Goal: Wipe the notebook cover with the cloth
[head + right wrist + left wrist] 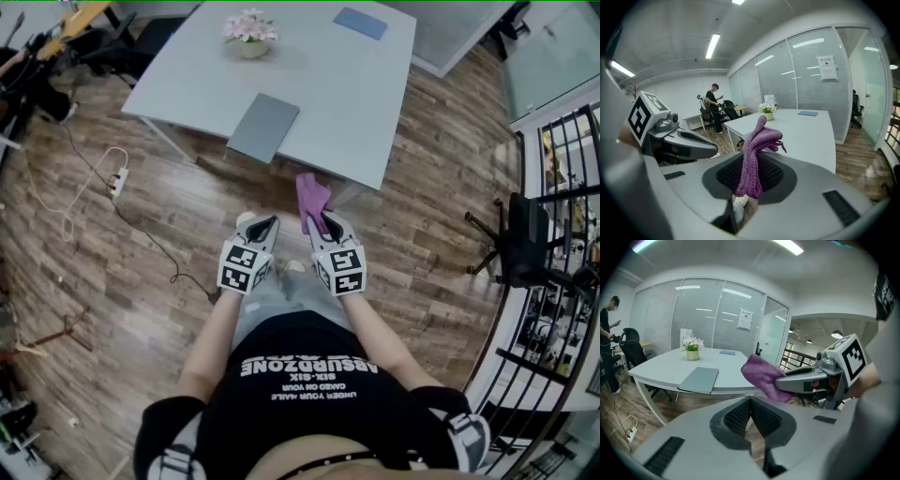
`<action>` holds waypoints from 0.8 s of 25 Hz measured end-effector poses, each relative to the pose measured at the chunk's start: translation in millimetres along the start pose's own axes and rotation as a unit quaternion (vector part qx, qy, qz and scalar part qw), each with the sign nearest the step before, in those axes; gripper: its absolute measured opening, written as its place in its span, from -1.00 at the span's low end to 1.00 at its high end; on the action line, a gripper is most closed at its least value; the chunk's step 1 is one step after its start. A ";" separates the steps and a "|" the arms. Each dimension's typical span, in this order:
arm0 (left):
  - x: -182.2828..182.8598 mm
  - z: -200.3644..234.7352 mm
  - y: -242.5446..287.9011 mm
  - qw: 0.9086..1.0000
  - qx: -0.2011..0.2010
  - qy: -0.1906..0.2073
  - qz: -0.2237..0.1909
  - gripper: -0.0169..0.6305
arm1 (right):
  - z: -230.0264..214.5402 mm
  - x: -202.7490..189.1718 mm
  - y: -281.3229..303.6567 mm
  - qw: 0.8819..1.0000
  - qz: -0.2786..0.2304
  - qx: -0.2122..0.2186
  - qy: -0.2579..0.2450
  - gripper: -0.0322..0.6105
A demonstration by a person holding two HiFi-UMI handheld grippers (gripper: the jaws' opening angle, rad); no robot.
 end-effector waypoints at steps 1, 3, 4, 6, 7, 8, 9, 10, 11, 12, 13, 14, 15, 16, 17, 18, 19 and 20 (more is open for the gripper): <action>0.3 0.3 1.1 1.000 -0.002 0.001 0.000 -0.90 | -0.3 0.1 1.6 1.000 -0.001 -0.001 0.001 -0.65; 0.7 0.0 2.8 1.000 -0.006 0.006 0.000 -0.90 | -0.4 -0.3 4.0 1.000 -0.002 -0.003 0.002 -0.65; 0.9 -0.8 3.4 1.000 -0.008 0.009 0.000 -0.90 | -0.2 -0.7 4.5 1.000 -0.002 -0.003 0.002 -0.65; 2.2 -3.3 4.1 1.000 -0.011 0.015 0.001 -0.90 | -0.1 -0.5 4.0 1.000 -0.003 -0.003 0.002 -0.65; 3.5 -4.8 4.3 1.000 -0.012 0.018 0.001 -0.90 | -0.5 -0.2 3.1 1.000 -0.003 -0.004 0.001 -0.65; 5.0 -6.0 4.6 1.000 -0.012 0.020 0.000 -0.90 | -1.3 0.2 2.1 1.000 -0.004 -0.005 0.001 -0.65; 6.6 -7.0 5.0 1.000 -0.013 0.022 0.000 -0.90 | -2.3 0.7 1.2 1.000 -0.005 -0.007 0.002 -0.65; 8.4 -7.5 5.4 1.000 -0.013 0.024 -0.001 -0.90 | -3.4 1.4 0.6 1.000 -0.006 -0.008 0.003 -0.65; 10.4 -7.6 5.8 1.000 -0.013 0.025 -0.003 -0.90 | -4.4 2.5 0.5 1.000 -0.009 -0.009 0.004 -0.65; 12.6 -7.1 6.1 1.000 -0.013 0.025 -0.005 -0.90 | -5.4 3.9 1.0 1.000 -0.013 -0.009 0.007 -0.65; 15.2 -6.2 6.5 1.000 -0.013 0.025 -0.008 -0.90 | -6.5 5.5 2.3 1.000 -0.016 -0.010 0.008 -0.65; 17.8 -5.2 7.1 1.000 -0.013 0.025 -0.011 -0.90 | -7.8 7.3 3.9 1.000 -0.018 -0.011 0.010 -0.65; 20.1 -4.2 7.8 1.000 -0.013 0.025 -0.012 -0.90 | -9.5 9.1 5.7 1.000 -0.020 -0.013 0.011 -0.65; 22.1 -3.1 8.8 0.999 -0.015 0.026 -0.013 -0.90 | -11.3 10.9 7.8 1.000 -0.021 -0.015 0.012 -0.65; 23.5 -1.2 9.9 0.999 -0.017 0.028 -0.013 -0.90 | -13.2 12.8 10.2 1.000 -0.022 -0.016 0.014 -0.65; 24.6 2.1 11.4 0.999 -0.019 0.030 -0.013 -0.90 | -15.0 14.9 13.1 0.999 -0.023 -0.017 0.015 -0.65; 25.4 7.0 13.5 0.999 -0.020 0.032 -0.012 -0.90 | -16.9 17.4 16.5 0.999 -0.024 -0.018 0.014 -0.65; 26.3 13.2 16.0 0.999 -0.018 0.033 -0.010 -0.90 | -19.1 19.8 20.5 0.999 -0.025 -0.018 0.013 -0.65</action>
Point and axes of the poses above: the fingertips, and each gripper's own axes: y forward along the fingers, z to its left, x out of its top, the point moved 9 cm from there along -y, backward along the fingers, and after that the axes turned 6 degrees about -y, right-handed, at the moved point
